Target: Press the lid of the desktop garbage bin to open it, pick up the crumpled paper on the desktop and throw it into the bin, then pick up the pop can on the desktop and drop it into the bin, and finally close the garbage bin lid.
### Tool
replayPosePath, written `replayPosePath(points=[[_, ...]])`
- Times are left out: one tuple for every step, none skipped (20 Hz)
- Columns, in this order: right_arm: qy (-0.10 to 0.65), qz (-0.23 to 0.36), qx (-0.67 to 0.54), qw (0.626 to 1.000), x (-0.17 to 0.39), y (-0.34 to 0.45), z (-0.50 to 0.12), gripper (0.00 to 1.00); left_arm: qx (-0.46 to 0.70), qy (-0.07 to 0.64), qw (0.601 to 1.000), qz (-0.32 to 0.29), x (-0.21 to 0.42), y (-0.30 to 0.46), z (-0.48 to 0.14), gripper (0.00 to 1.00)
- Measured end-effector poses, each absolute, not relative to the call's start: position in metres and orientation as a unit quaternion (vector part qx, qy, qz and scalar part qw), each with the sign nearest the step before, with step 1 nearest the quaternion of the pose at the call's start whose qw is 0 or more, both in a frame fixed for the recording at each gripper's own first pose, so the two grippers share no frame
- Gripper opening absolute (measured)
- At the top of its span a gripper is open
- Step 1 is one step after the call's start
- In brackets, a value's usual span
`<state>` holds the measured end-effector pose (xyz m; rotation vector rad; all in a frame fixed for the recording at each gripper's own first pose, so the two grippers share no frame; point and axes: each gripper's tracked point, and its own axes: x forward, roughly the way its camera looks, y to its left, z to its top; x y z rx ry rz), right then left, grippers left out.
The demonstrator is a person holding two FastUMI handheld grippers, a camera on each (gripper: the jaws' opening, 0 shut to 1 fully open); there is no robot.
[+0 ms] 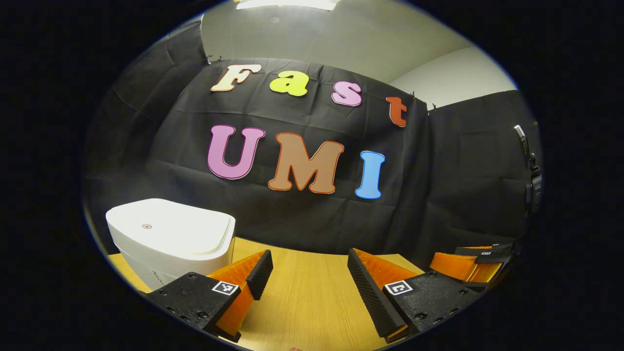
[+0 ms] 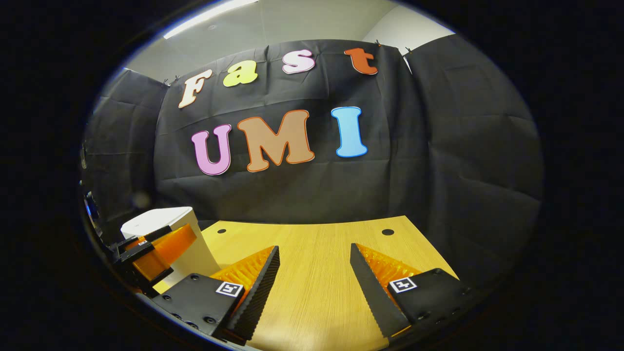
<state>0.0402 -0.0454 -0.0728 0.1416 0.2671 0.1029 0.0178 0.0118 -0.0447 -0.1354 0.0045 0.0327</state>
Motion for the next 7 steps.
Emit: replayPosePath(points=[[0.133, 0.048, 0.071, 0.987, 0.04, -0.048, -0.072, 0.93, -0.07, 0.003, 0.997, 0.012, 0.02, 0.009, -0.045, 0.92], [0.131, 0.045, 0.072, 0.988, 0.038, -0.051, -0.071, 0.93, -0.072, 0.002, 0.997, 0.006, 0.025, 0.004, -0.045, 0.93], [0.128, 0.04, 0.073, 0.988, 0.036, -0.055, -0.068, 0.93, -0.073, 0.002, 0.997, 0.001, 0.028, 0.001, -0.044, 0.92], [0.125, 0.035, 0.072, 0.989, 0.034, -0.059, -0.067, 0.93, -0.074, 0.002, 0.997, -0.006, 0.033, -0.004, -0.045, 0.93], [0.123, 0.028, 0.07, 0.99, 0.032, -0.065, -0.067, 0.93, -0.075, 0.003, 0.997, -0.009, 0.038, -0.007, -0.046, 0.92], [0.124, 0.02, 0.068, 0.99, 0.03, -0.072, -0.068, 0.93, -0.076, 0.005, 0.997, -0.012, 0.042, -0.011, -0.047, 0.93], [0.125, 0.014, 0.068, 0.99, 0.027, -0.078, -0.069, 0.93, -0.078, 0.006, 0.997, -0.016, 0.045, -0.016, -0.048, 0.93]])
